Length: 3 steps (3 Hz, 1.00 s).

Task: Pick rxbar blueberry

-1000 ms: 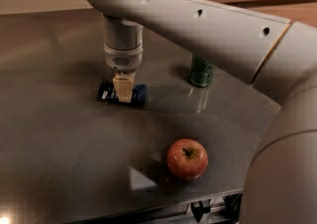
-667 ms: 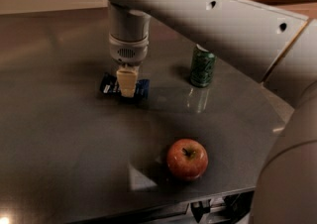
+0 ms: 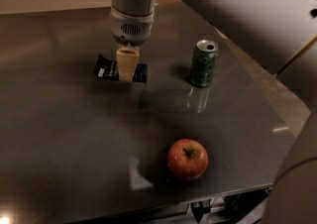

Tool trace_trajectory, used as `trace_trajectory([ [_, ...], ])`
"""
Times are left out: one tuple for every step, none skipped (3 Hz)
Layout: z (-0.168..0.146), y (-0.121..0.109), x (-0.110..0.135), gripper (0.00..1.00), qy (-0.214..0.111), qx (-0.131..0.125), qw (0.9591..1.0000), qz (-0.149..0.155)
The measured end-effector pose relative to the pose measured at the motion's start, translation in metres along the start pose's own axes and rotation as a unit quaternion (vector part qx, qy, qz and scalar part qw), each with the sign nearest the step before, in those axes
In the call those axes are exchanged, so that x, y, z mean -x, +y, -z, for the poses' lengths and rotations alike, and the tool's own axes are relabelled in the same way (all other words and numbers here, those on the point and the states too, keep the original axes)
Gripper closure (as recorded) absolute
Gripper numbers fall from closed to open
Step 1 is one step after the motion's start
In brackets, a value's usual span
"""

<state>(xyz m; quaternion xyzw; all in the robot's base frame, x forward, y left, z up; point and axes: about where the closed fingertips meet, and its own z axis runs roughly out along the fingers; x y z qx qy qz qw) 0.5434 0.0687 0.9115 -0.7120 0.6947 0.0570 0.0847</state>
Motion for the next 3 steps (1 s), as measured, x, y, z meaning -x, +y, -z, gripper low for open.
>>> trace_trajectory([
  [0.022,0.002,0.010,1.00,-0.019,-0.001,0.9994,0.028],
  [0.040,0.000,0.023,1.00,-0.038,-0.015,0.9976,0.056],
  [0.040,-0.004,0.027,1.00,-0.045,-0.023,0.9971,0.056],
])
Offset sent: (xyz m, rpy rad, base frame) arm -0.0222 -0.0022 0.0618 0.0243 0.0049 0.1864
